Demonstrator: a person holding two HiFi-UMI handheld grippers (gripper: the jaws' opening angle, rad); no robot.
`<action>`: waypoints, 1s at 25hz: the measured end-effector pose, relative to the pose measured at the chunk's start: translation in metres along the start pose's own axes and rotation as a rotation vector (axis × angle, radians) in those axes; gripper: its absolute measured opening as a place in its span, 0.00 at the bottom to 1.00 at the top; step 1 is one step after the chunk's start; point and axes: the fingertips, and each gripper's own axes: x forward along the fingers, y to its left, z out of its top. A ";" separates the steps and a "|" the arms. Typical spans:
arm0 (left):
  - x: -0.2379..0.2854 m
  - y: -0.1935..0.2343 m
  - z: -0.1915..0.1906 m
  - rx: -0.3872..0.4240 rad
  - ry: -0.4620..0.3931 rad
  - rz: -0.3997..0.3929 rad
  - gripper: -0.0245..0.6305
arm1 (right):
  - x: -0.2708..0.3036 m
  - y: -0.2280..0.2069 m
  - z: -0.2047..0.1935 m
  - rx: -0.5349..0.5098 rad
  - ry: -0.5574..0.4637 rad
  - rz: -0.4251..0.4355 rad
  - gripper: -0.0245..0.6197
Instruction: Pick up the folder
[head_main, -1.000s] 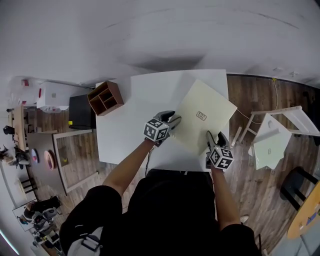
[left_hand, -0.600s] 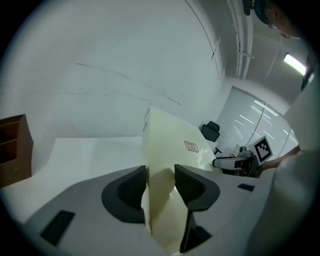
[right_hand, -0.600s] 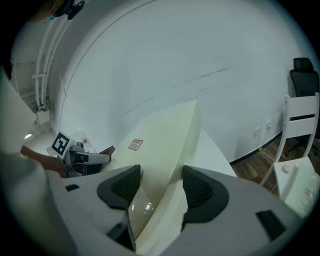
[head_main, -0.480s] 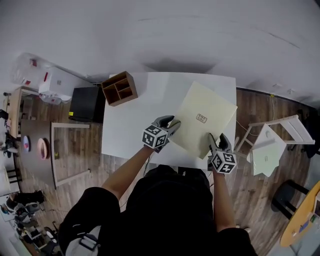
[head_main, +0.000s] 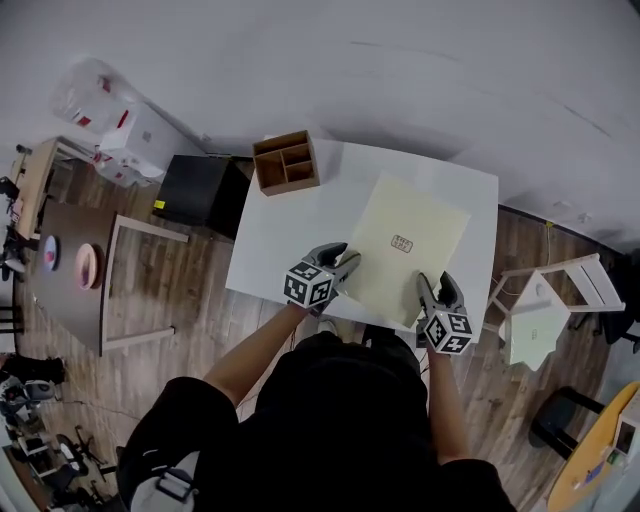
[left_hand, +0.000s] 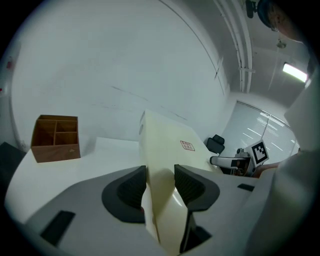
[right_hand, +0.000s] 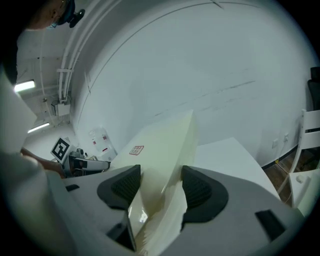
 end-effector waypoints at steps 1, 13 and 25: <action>-0.012 0.003 -0.002 -0.007 -0.013 0.006 0.32 | 0.000 0.011 0.000 -0.012 -0.002 0.008 0.47; -0.149 0.039 -0.027 -0.078 -0.182 0.093 0.32 | -0.004 0.144 -0.018 -0.106 -0.018 0.086 0.47; -0.214 0.059 -0.047 -0.122 -0.268 0.141 0.32 | -0.005 0.213 -0.022 -0.186 -0.050 0.134 0.47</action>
